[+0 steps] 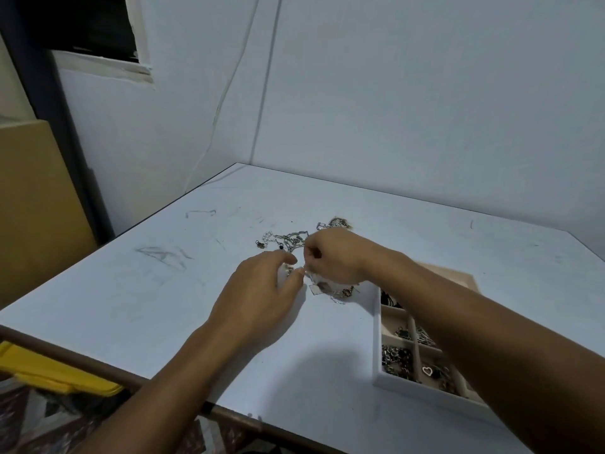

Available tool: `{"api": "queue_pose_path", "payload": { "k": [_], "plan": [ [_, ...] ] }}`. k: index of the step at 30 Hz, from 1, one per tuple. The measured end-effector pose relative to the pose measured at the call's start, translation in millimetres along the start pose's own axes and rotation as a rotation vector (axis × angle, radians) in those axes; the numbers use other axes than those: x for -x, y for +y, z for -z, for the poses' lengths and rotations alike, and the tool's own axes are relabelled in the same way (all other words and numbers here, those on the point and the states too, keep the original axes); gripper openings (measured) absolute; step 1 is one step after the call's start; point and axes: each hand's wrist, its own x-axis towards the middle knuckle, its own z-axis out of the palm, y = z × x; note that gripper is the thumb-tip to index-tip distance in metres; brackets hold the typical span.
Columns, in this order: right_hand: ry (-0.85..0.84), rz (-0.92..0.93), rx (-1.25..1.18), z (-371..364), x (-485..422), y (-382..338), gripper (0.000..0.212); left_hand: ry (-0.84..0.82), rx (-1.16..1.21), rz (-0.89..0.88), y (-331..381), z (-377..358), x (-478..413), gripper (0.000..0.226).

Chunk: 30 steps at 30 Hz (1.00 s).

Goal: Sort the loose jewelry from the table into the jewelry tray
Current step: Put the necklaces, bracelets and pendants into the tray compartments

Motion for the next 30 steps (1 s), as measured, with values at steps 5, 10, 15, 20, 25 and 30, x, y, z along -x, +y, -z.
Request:
{"api": "queue_pose_path", "payload": {
  "k": [5, 10, 15, 20, 25, 30],
  "plan": [
    [0.143, 0.04, -0.176, 25, 8, -1, 0.011, 0.096, 0.253, 0.068, 17, 4, -11, 0.02],
    [0.194, 0.08, -0.221, 40, 18, -6, 0.011, 0.072, 0.584, 0.215, 26, -5, -21, 0.031],
    [0.239, 0.108, -0.249, 54, 27, -9, 0.01, -0.022, 0.951, 0.336, 47, -7, -19, 0.045],
    [0.24, 0.09, -0.243, 60, 34, -5, 0.01, -0.145, 1.373, 0.451, 54, 1, -20, 0.051],
    [0.234, 0.079, -0.222, 62, 41, 2, 0.009, -0.196, 1.466, 0.456, 58, 3, -20, 0.054],
    [0.239, 0.052, -0.173, 60, 48, 10, 0.011, -0.225, 1.433, 0.469, 63, -1, -18, 0.052]
  ]
}}
